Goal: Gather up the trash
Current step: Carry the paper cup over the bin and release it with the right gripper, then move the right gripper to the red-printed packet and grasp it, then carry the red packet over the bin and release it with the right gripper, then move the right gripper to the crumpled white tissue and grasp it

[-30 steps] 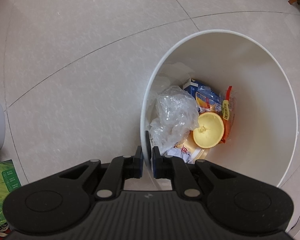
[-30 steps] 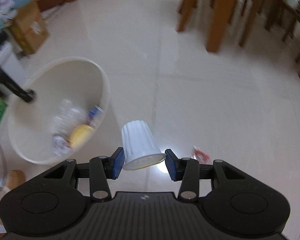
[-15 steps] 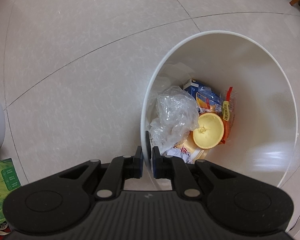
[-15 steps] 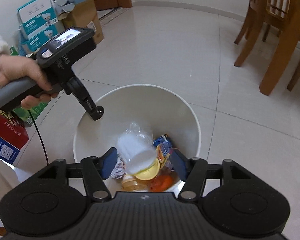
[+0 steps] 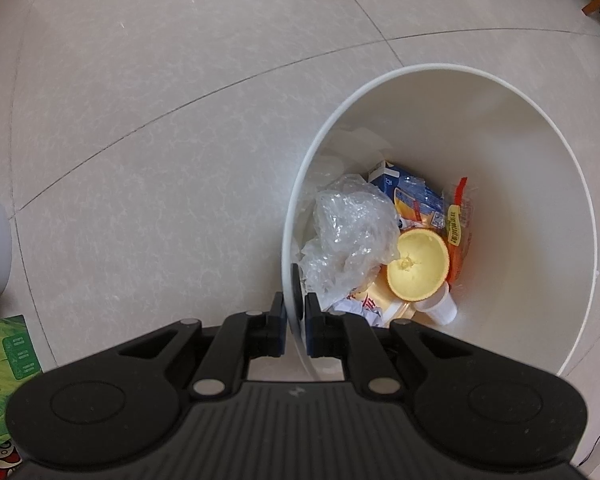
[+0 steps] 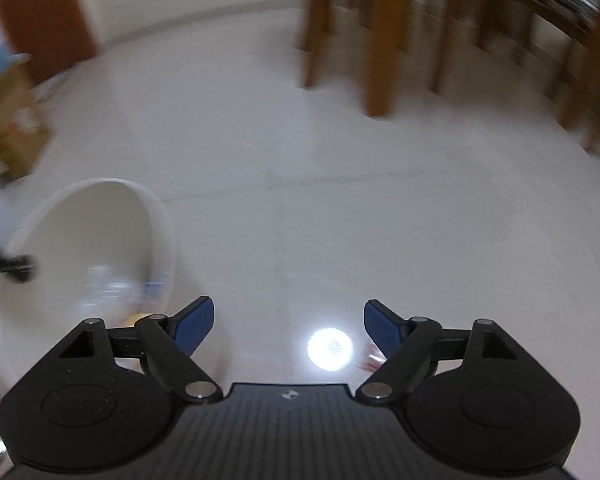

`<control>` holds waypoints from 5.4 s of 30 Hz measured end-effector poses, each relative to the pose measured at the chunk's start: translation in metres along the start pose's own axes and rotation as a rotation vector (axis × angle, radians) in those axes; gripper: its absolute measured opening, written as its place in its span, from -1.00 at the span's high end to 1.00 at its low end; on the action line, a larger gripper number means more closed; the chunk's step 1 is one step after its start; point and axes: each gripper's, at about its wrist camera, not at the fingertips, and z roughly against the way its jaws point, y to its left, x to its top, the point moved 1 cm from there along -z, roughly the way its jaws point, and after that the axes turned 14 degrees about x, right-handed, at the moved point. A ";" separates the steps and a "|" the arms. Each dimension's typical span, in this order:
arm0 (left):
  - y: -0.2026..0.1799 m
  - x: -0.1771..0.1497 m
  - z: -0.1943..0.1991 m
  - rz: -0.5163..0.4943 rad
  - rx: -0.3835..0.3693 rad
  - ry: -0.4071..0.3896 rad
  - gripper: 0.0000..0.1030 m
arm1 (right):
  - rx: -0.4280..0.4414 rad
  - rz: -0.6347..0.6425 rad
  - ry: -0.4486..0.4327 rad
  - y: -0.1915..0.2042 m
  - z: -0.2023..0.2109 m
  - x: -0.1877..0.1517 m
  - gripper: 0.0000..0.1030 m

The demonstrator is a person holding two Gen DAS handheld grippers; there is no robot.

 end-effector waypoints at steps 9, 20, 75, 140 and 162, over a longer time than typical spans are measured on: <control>-0.002 0.000 0.000 0.000 0.012 -0.001 0.87 | -0.161 -0.096 0.059 -0.069 -0.082 -0.050 -0.67; -0.002 0.000 -0.001 0.000 0.013 -0.001 0.87 | -0.175 -0.264 0.073 -0.112 -0.150 -0.085 -0.67; -0.003 -0.002 -0.002 0.003 0.014 -0.002 0.86 | -0.136 -0.046 0.194 -0.064 -0.126 -0.014 -0.13; -0.001 0.000 -0.004 0.004 -0.003 0.008 0.86 | 0.125 0.183 0.013 0.141 0.013 0.016 -0.92; -0.002 0.000 -0.004 0.002 0.008 0.007 0.86 | -0.238 -0.471 -0.173 -0.129 0.023 -0.123 -1.00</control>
